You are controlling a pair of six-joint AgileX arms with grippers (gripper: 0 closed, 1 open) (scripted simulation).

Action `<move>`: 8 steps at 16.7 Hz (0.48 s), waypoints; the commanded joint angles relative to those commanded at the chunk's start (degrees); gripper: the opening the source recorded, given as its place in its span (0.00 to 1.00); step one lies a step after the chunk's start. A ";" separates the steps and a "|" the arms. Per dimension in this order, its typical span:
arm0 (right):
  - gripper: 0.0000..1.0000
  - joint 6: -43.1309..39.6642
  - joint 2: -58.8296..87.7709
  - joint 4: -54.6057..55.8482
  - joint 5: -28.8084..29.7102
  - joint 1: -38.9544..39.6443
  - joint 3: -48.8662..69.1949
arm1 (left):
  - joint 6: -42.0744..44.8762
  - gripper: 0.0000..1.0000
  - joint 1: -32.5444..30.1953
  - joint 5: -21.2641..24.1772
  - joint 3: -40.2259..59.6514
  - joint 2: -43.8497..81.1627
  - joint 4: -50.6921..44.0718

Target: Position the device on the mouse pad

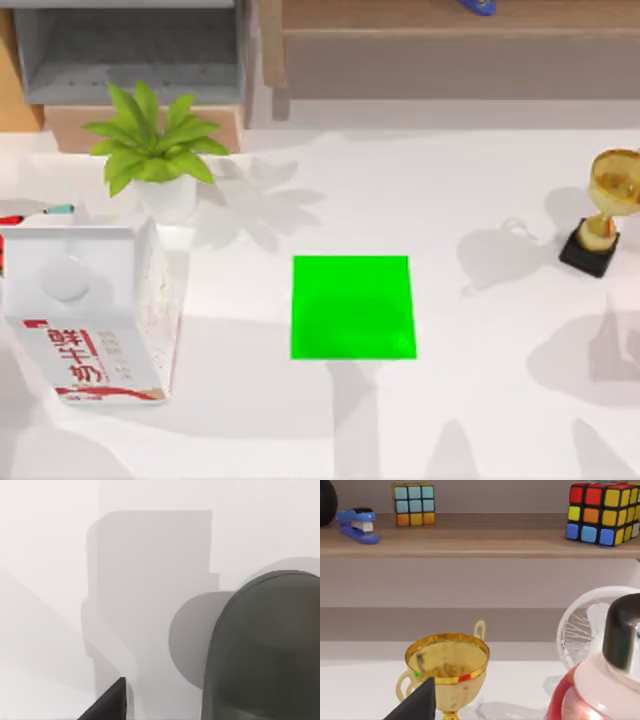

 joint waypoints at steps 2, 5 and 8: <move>1.00 0.00 0.00 0.00 0.00 0.00 0.00 | 0.00 0.17 0.00 0.00 0.00 0.00 0.00; 1.00 0.00 0.00 0.00 0.00 0.00 0.00 | 0.00 0.00 0.00 0.00 0.00 0.00 0.00; 1.00 0.00 0.00 0.00 0.00 0.00 0.00 | 0.00 0.00 0.00 0.00 0.00 0.00 0.00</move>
